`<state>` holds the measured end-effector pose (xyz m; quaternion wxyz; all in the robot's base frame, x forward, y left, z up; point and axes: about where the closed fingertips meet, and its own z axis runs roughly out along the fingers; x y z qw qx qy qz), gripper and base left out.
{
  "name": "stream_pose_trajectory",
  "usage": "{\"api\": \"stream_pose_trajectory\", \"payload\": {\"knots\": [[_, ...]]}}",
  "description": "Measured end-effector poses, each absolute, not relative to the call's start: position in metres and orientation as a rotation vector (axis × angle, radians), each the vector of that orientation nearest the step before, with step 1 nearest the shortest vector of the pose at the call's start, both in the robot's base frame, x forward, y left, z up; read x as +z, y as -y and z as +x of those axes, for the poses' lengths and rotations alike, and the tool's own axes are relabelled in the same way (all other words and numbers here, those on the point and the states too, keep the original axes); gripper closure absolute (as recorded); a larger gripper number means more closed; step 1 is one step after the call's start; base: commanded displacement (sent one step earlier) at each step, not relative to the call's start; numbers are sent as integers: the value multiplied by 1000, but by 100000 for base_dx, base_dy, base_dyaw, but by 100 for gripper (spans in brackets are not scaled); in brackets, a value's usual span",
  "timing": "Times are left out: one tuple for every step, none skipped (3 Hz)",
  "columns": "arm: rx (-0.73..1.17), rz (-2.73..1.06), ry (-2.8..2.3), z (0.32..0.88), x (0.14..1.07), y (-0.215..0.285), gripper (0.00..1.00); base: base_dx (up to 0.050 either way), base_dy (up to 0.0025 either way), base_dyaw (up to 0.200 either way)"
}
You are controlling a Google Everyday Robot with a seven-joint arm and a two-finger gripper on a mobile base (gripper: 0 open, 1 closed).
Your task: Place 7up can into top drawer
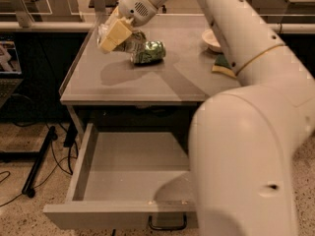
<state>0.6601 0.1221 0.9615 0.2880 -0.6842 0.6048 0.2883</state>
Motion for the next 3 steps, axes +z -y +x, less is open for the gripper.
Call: {"api": "stream_pose_trajectory", "payload": {"knots": [[768, -1776, -1597, 618, 984, -97, 100, 0, 0, 0], [815, -1804, -1641, 593, 956, -94, 100, 0, 0, 0], [818, -1801, -1647, 592, 954, -93, 100, 0, 0, 0]]}}
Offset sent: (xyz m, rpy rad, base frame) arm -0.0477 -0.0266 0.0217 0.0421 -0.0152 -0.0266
